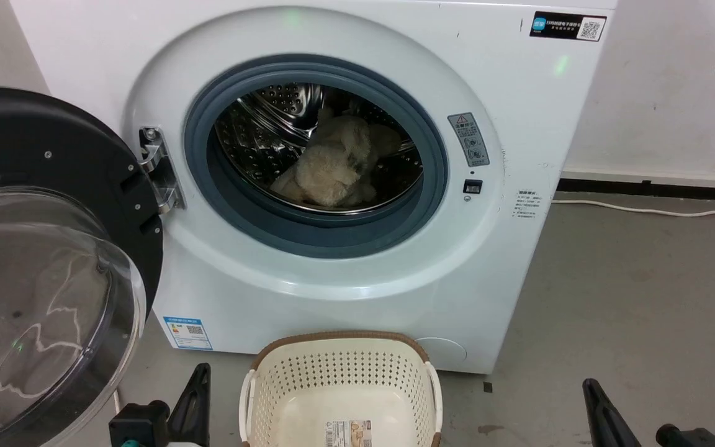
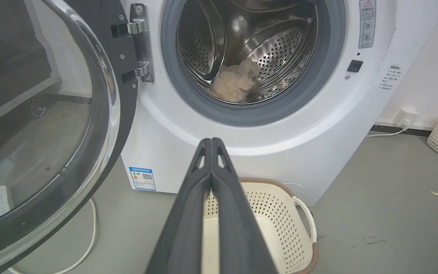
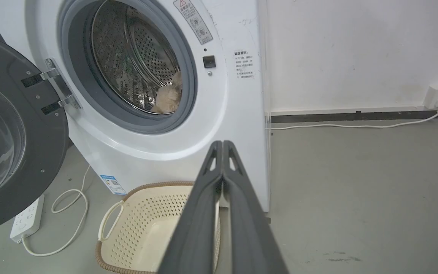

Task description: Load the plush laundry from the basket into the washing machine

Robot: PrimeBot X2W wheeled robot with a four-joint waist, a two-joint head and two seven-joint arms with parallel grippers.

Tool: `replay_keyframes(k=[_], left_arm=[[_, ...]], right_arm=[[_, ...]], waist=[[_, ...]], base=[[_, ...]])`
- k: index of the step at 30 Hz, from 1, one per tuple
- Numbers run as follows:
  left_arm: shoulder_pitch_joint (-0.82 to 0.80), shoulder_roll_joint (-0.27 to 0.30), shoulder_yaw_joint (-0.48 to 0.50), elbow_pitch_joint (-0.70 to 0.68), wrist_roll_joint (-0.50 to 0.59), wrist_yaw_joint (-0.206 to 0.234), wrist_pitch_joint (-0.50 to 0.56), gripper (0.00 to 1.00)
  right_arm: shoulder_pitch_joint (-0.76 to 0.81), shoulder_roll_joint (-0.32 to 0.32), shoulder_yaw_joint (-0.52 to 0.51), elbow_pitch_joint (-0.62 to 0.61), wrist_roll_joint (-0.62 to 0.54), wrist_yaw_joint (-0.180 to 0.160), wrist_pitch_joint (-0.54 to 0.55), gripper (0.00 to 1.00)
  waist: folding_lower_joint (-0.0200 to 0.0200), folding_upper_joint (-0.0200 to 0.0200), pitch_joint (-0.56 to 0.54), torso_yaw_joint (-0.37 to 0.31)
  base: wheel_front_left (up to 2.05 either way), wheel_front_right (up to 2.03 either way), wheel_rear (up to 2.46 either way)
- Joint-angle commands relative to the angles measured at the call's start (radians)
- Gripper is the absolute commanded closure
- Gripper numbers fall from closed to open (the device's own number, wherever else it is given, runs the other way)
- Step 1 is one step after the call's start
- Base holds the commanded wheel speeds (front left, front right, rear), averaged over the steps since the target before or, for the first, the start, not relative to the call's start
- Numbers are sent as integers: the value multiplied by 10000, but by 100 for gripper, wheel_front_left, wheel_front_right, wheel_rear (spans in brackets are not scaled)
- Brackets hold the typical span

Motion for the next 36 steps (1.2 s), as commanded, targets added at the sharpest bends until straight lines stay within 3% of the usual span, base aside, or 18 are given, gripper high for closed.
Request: replay_keyframes(k=[1, 36], left_arm=[[-121, -80, 102, -45, 145, -72, 35, 100], [-425, -748, 858, -147, 1257, -556, 429, 100]], right_arm=[[-222, -1, -9, -57, -103, 1, 61, 100], [-772, -3, -40, -280, -790, 3, 733, 100]], waist=[[0, 0, 12, -4], [0, 0, 254, -93]], base=[[0, 0, 0], [0, 0, 0]])
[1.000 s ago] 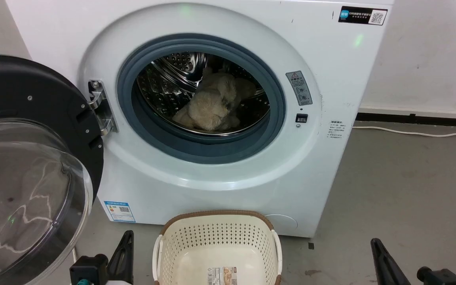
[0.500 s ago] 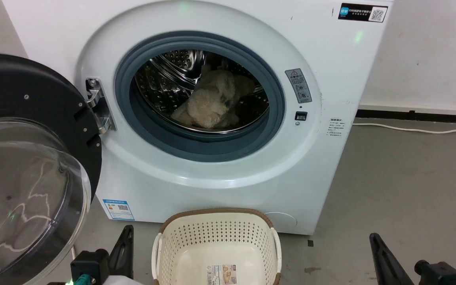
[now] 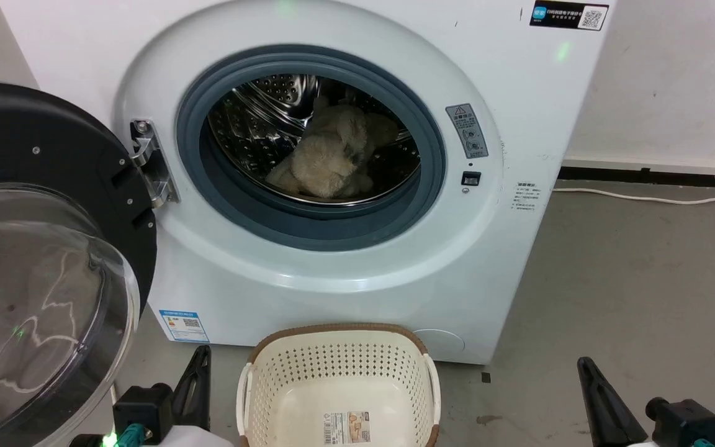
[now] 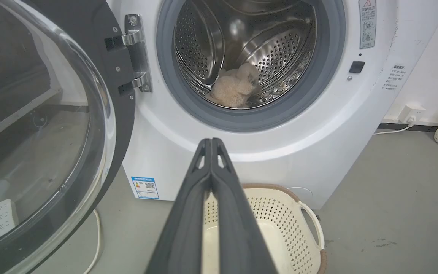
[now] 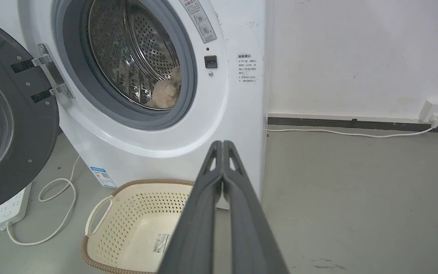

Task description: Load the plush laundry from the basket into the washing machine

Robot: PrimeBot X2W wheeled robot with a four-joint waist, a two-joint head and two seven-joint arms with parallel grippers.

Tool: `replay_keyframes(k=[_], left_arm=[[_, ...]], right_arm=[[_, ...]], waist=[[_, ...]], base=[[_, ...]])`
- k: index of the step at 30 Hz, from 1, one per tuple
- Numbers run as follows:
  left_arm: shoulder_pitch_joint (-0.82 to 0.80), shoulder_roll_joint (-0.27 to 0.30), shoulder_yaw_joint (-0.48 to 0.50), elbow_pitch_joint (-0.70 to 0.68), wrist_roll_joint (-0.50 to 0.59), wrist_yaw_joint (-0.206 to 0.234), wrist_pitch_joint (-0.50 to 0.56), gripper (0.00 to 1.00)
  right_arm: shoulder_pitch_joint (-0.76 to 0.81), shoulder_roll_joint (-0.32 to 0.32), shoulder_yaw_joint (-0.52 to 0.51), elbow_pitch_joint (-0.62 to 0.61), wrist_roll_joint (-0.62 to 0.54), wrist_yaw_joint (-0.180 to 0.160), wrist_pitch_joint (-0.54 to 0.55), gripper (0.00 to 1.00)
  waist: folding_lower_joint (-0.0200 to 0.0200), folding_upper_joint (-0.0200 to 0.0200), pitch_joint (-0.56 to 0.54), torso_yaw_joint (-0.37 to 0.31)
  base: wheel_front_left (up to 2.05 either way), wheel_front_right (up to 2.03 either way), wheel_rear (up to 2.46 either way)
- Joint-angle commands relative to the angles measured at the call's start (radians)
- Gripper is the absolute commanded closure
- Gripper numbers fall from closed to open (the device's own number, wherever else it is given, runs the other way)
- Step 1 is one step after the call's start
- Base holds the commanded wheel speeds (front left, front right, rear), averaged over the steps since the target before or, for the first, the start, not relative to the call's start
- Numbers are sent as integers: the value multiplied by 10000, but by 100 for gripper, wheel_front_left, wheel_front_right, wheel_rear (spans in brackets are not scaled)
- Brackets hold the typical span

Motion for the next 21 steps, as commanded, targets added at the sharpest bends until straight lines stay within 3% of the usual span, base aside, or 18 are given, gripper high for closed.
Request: replay_keyframes(k=[1, 21], left_arm=[[-179, -102, 115, -48, 140, -48, 71, 100], [-344, -465, 525, -104, 744, -311, 285, 100]], right_arm=[[-226, -3, -11, -77, -113, 3, 64, 100], [-525, -4, -28, -198, -486, 5, 429, 100]], waist=[[0, 0, 14, -5], [0, 0, 146, -53]], base=[[0, 0, 0], [0, 0, 0]])
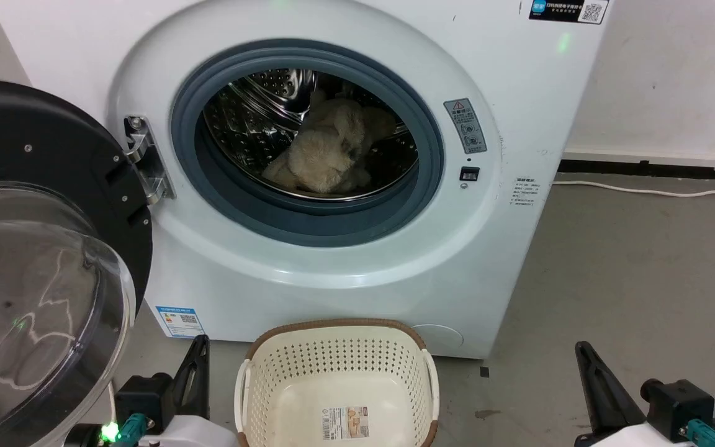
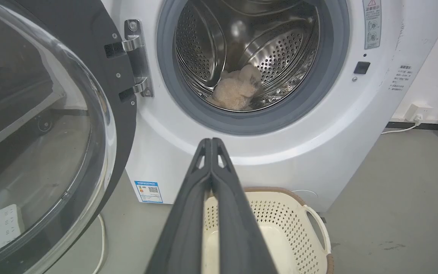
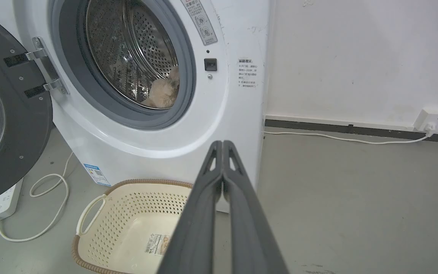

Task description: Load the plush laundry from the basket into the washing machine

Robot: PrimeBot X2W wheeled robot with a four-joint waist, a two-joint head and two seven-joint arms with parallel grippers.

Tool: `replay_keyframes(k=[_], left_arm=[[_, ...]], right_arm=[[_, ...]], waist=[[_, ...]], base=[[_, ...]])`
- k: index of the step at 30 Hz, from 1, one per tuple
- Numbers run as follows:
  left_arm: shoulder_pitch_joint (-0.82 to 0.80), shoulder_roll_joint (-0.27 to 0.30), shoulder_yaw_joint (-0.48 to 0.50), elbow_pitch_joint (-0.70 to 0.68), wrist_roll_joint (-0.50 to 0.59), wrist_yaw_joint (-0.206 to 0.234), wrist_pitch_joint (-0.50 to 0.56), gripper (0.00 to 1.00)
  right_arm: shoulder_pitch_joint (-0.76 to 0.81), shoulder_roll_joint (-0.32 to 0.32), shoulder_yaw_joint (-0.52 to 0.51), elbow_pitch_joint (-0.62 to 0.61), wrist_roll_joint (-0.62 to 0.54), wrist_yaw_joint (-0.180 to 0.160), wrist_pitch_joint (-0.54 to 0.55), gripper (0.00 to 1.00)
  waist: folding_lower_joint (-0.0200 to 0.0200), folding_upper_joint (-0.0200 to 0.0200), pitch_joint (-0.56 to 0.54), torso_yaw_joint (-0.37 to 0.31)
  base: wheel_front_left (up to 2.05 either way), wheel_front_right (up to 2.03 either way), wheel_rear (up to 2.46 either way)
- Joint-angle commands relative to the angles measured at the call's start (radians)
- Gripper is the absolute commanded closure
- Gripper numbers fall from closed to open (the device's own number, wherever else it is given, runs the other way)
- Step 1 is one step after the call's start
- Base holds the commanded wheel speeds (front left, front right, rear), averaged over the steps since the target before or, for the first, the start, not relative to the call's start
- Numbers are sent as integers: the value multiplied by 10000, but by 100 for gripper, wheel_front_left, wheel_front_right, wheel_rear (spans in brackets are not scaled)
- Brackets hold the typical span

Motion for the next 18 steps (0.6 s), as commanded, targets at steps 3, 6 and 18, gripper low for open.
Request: replay_keyframes(k=[3, 6, 18], left_arm=[[-190, -143, 142, -63, 229, -106, 71, 100], [-207, -181, 185, -69, 292, -134, 94, 100], [-312, -411, 445, -104, 674, -300, 229, 100]], right_arm=[[-216, -4, -14, -95, -174, 5, 120, 100], [-248, -4, -16, -108, -213, 5, 159, 100], [-436, -5, -27, -184, -449, 6, 390, 100]], waist=[[0, 0, 30, -11], [0, 0, 43, -16], [0, 0, 127, -46]], base=[[0, 0, 0], [0, 0, 0], [0, 0, 0]])
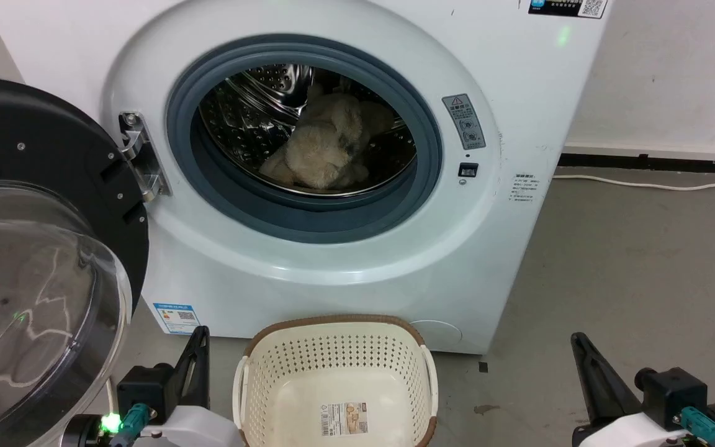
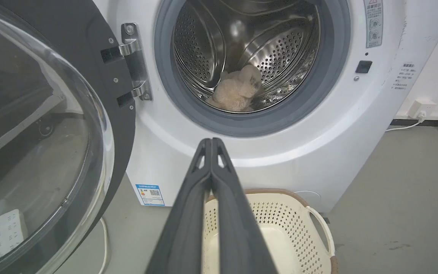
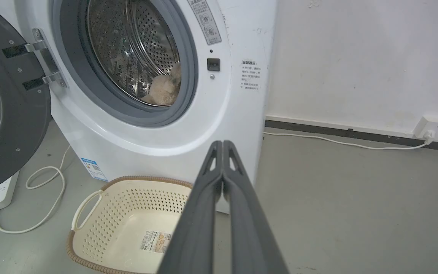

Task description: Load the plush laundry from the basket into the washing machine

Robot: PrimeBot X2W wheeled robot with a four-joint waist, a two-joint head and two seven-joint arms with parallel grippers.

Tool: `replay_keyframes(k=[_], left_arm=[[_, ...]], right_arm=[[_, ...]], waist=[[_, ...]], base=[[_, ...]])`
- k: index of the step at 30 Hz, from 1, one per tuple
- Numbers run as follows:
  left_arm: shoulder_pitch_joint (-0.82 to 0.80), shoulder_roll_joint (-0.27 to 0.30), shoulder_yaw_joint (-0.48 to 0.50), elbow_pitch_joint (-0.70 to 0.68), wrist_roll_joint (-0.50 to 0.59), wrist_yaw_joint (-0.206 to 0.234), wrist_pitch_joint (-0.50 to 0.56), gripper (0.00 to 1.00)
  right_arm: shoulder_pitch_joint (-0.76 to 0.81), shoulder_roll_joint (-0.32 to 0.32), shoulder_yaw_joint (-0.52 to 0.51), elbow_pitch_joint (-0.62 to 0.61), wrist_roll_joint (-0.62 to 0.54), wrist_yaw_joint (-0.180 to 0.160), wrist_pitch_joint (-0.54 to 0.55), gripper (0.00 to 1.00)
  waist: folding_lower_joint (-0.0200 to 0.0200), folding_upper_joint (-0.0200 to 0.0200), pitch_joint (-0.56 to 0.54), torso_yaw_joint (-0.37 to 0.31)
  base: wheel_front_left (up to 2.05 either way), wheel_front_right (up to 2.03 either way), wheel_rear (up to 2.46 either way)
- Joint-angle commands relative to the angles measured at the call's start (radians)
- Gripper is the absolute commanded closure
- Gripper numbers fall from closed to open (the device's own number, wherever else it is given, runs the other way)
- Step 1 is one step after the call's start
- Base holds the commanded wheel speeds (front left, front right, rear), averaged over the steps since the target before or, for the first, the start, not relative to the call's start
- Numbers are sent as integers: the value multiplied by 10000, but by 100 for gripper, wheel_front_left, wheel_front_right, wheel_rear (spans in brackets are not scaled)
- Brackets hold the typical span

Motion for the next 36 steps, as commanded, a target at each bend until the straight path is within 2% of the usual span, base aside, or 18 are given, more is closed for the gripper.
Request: replay_keyframes(k=[1, 36], left_arm=[[-151, -75, 93, -56, 121, -45, 39, 100], [-434, -697, 797, -151, 1155, -496, 406, 100]], right_arm=[[-199, -5, -14, -64, -125, 6, 79, 100], [-710, -6, -43, -271, -764, 8, 705, 100]], waist=[[1, 0, 11, -4], [1, 0, 236, -86]], base=[[0, 0, 0], [0, 0, 0]])
